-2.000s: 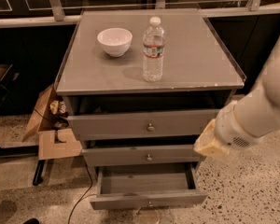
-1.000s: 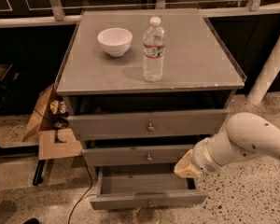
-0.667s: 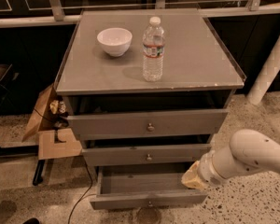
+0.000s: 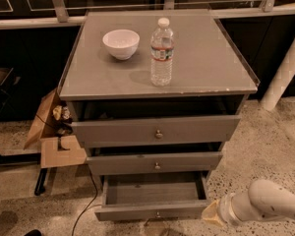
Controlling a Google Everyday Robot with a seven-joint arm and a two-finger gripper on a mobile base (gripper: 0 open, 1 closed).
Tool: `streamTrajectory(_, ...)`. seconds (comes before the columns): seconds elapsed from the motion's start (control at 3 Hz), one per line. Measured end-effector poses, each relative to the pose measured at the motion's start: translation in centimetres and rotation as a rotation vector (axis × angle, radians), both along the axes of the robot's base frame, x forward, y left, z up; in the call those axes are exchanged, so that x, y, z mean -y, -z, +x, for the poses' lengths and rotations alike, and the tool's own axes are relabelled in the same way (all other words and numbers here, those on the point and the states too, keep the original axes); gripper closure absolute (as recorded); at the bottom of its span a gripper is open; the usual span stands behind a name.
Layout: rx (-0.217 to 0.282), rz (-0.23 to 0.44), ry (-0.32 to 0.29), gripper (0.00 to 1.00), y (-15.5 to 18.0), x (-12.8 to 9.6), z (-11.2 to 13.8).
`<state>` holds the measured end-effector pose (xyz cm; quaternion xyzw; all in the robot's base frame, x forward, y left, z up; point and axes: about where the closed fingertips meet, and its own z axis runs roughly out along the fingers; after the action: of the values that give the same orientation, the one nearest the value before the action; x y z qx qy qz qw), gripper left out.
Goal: Close bottom drawer
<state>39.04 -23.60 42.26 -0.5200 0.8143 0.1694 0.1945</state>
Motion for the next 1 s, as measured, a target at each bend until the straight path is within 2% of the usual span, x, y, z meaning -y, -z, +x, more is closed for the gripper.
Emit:
streamTrajectory(0.33,-0.045,0.084,0.006,1.00,5.9,0.6,0.2)
streamTrajectory(0.67,-0.104,0.184,0.036,1.00,11.2,0.3,1.8)
streamTrajectory(1.0,-0.130,0.223,0.066,1.00,14.6,-0.2,1.9)
